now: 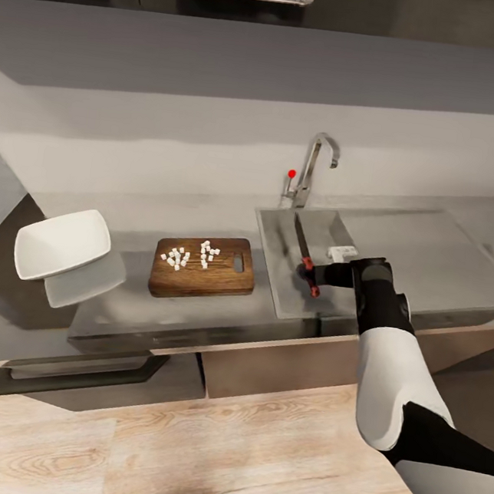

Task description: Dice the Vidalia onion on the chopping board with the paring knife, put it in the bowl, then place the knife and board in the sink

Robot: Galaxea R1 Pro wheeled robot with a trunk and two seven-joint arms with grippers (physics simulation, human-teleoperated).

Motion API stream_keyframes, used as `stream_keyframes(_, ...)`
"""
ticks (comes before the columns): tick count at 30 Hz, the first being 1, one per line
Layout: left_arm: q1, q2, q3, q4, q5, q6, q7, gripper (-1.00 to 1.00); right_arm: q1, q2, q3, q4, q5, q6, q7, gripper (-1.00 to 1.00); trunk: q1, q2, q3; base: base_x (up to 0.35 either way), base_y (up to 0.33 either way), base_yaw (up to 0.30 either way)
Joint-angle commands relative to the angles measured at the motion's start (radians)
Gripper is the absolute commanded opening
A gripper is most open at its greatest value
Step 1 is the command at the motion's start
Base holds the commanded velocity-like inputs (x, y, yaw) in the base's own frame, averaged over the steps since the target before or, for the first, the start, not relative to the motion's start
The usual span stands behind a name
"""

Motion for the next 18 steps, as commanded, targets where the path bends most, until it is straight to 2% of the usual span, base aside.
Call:
stream_keyframes(1, -0.002, 0.000, -0.008, 0.004, 0.010, -0.007, -0.005, 1.00, -0.001, 0.005, -0.005, -0.001, 0.011, 0.002, 0.009, -1.00, 0.001, -0.002, -0.002, 0.000, -0.314, 0.000)
stream_keyframes(4, -0.002, 0.000, -0.008, 0.004, 0.010, -0.007, -0.005, 1.00, -0.001, 0.020, -0.005, -0.001, 0.014, 0.002, 0.000, -1.00, 0.001, -0.002, -0.002, 0.000, -0.316, 0.034)
stream_keyframes(7, -0.002, 0.000, -0.008, 0.004, 0.010, -0.007, -0.005, 1.00, -0.001, 0.029, -0.004, 0.000, 0.014, 0.002, -0.038, -1.00, 0.001, -0.002, -0.004, 0.000, -0.228, 0.153)
stream_keyframes(14, -0.002, 0.000, -0.008, 0.004, 0.010, -0.007, -0.005, 1.00, -0.001, 0.058, -0.004, 0.011, 0.014, 0.003, -0.068, -1.00, 0.001, -0.002, -0.007, 0.000, -0.027, 0.087)
stream_keyframes(17, -0.002, 0.000, -0.008, 0.004, 0.010, -0.007, -0.005, 1.00, -0.001, 0.065, -0.004, 0.033, 0.014, 0.003, -0.118, -1.00, 0.001, -0.002, -0.007, 0.000, -0.001, 0.006)
stream_keyframes(18, -0.002, 0.001, -0.008, 0.004, 0.010, -0.007, -0.005, 1.00, -0.001, 0.068, -0.003, 0.042, 0.014, 0.003, -0.154, -1.00, 0.001, -0.002, -0.007, 0.000, 0.000, 0.001)
